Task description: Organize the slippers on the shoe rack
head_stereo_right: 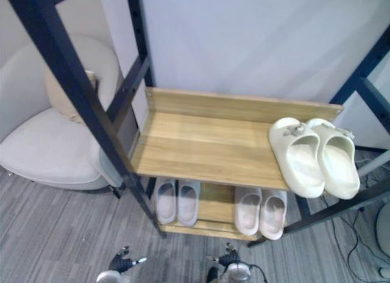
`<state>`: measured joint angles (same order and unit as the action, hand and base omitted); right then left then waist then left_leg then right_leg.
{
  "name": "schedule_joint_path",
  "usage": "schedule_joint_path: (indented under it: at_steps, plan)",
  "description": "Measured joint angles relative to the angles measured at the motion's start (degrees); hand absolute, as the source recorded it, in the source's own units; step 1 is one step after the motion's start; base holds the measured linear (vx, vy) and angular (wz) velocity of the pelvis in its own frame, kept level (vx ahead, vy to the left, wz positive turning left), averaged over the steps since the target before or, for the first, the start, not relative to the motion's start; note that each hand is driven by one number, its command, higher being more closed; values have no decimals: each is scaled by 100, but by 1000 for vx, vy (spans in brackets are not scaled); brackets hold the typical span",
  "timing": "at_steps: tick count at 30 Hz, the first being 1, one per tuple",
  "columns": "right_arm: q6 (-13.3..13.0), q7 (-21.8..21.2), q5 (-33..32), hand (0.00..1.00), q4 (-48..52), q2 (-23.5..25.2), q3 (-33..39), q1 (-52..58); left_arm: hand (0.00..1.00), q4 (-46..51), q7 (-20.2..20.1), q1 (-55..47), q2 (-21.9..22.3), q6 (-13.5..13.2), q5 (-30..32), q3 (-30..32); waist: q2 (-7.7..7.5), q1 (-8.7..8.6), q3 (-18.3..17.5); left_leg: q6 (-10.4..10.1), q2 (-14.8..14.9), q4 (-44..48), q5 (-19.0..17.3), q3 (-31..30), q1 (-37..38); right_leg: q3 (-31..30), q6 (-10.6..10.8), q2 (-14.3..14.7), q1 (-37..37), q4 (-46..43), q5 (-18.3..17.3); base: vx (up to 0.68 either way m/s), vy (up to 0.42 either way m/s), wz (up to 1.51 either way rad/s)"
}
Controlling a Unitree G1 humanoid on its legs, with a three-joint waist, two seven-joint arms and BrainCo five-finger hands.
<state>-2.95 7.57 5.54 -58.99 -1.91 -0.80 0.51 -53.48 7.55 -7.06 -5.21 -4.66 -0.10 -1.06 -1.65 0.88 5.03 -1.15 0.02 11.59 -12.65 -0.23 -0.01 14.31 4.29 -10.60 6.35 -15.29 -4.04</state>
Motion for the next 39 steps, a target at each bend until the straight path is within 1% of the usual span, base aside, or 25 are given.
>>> schedule_joint_path:
  at_steps: [2, 3, 7, 8, 10, 12, 13, 15, 17, 18, 20, 21, 23, 25, 26, 27, 29, 30, 31, 32, 34, 35, 37, 38, 39]
  plan:
    - [1, -1, 124, 0, 65, 12, -6, 26, 0, 7, 9, 28, -15, 2, -1, 13, -18, 2, 55, 27, -97, 122, -16, -289, -26, -404, 5, -70, 55, -450, -135, -14, 71, 88]
    - [0, -4, 125, 0, 78, 39, -57, 86, 0, 16, 15, 36, -46, 2, 3, 28, -106, 10, 11, 38, -181, 252, -42, -535, -142, -611, 113, -127, 34, -561, -249, -9, 18, 88]
    - [-6, -13, 129, 0, 211, 78, -207, 184, 0, 28, 75, 81, -42, 8, -5, 130, -166, 89, -21, 19, -268, 471, -63, -901, -430, -767, 246, -223, -16, -668, -607, -41, -98, 75]
    - [-2, -22, 127, 0, 209, 78, -221, 185, 0, 34, 125, 75, -32, 9, -3, 135, -166, 115, -21, -17, -278, 471, -40, -999, -436, -1014, 242, -204, 19, -961, -820, -26, -123, 38]
    - [0, -21, 124, 0, 202, 90, -241, 190, 0, 37, 132, 74, -29, 11, -4, 143, -190, 137, -38, -108, -282, 448, 13, -1116, -437, -1345, 250, -109, 78, -1137, -983, -16, -170, 40]
    - [0, -17, 115, 0, 205, 88, -351, 169, 0, 28, 141, 141, 10, 15, -5, 181, -201, 184, -120, -310, -166, 248, 156, -1158, -557, -1472, 293, 36, 143, -765, -1093, -40, -228, 12]
    - [-4, -14, 112, 0, 211, 77, -424, 127, 0, -19, 158, 193, 40, 19, -9, 181, -175, 229, -163, -401, -72, 151, 260, -1162, -709, -1423, 254, 123, 184, -531, -1109, -82, -290, 8]
    - [-3, 12, 107, 0, 303, 52, -452, 38, 0, -93, 242, 412, 229, 49, -30, 165, 123, 151, 102, -619, 166, -140, 602, -1477, -804, -1075, 33, 367, 137, -232, -878, -120, -252, 47]
    - [-7, 30, 107, 0, 411, 6, -463, 62, 0, -76, 244, 489, 429, 45, -103, 174, 196, 122, 158, -684, 282, -369, 916, -1494, -822, -820, -75, 391, 84, -140, -811, -130, -149, 67]
    - [-5, 51, 109, 0, 410, -34, -461, 49, 0, -63, 236, 520, 567, 40, -134, 175, 189, 111, 185, -689, 327, -569, 1265, -1273, -807, -669, -137, 365, 18, -47, -773, -131, -115, 64]
    - [-4, 104, 108, 0, 425, -64, -444, 47, 0, -56, 233, 510, 746, 34, -146, 180, 162, 107, 182, -605, 377, -921, 1661, -743, -745, -460, -271, 300, 17, 54, -688, -164, -91, 51]
    - [3, 152, 106, 0, 432, -62, -389, 48, 0, -30, 222, 518, 794, 39, -124, 176, 120, 100, 219, -419, 357, -518, 1470, -256, -820, -319, -313, 207, 48, 5, -661, -149, -52, 43]
    - [2, 150, 104, 0, 454, -50, -374, 59, 0, -6, 230, 512, 794, 35, -121, 255, 28, 99, 252, -265, 200, 0, 1180, -91, -782, -198, -306, 5, 46, -39, -657, -123, -18, 52]
    - [9, 128, 103, 0, 456, -126, -361, 41, 0, -16, 224, 496, 800, 36, -119, 260, 25, 48, 226, -278, 148, 312, 941, 11, -687, -13, -206, -146, 54, 2, -590, -105, 39, 65]
    - [18, 88, 98, 0, 450, -172, -320, 41, 0, -26, 222, 479, 800, 36, -117, 284, 94, 40, 213, -270, 199, 306, 806, 125, -627, 133, -140, -162, 45, 51, -548, -82, 142, 72]
    - [14, 46, 65, 0, 434, -189, -166, 26, 0, -22, 219, 472, 792, 34, -114, 291, 198, 37, 195, -274, 233, 122, 789, 311, -607, 292, -78, -169, 9, 95, -522, -82, 205, 106]
    - [3, 15, 4, 0, 416, -205, 27, 7, 0, -45, 216, 426, 709, 36, -62, 214, 254, -69, 188, -220, 254, -531, 757, 606, -436, 662, 40, -144, -236, 425, -375, -27, 189, 97]
    - [7, 18, -109, 0, 385, -137, 91, 14, 0, -55, 205, 450, 624, 35, 7, 153, 197, -47, 193, -178, 219, -706, 831, 575, -379, 737, 54, -139, -355, 630, -261, 11, 185, 50]
    - [-14, 20, -126, 0, 388, -23, 92, 0, 0, -102, 196, 428, 460, 34, 13, 116, 139, -17, 157, -112, 96, -778, 880, 490, -280, 706, 163, -111, -598, 983, -57, 21, 174, 26]
    - [-18, 15, -126, 0, 388, -15, 79, 3, 0, -116, 192, 424, 444, 34, 17, 114, 127, -18, 149, -110, 79, -781, 878, 484, -263, 705, 165, -125, -618, 994, -44, 30, 158, 11]
    - [-53, -39, -125, 0, 387, -8, 54, 45, 0, -187, 168, 402, 383, 32, 57, 106, 119, -27, 118, -3, -107, -777, 803, 422, -167, 689, 298, -340, -626, 712, -174, 17, 139, 15]
    - [-42, -47, -100, 0, 387, -20, 58, 62, 0, -197, 155, 400, 378, 32, 113, 96, 116, -52, 128, 69, -234, -723, 707, 390, -173, 693, 376, -538, -549, 338, -365, 2, 137, 21]
    - [-35, -73, -97, 0, 403, -43, 59, 88, 0, -235, 115, 406, 349, 24, 121, -14, 103, -67, 124, 141, -432, -695, 622, 259, -134, 614, 519, -849, -357, -339, -526, 24, 112, 35]
    - [-57, -85, -88, 0, 401, -53, 64, 50, 0, -250, 118, 405, 351, 21, 118, -51, 138, -91, 144, 163, -486, -694, 613, 113, -81, 370, 456, -950, -140, -996, -526, 80, 53, 63]
    - [-52, -81, -81, 0, 401, -54, 74, 35, 0, -267, 120, 403, 327, 20, 118, -69, 130, -103, 137, 169, -500, -674, 612, -69, -58, 164, 344, -955, -31, -1400, -486, 97, 25, 90]
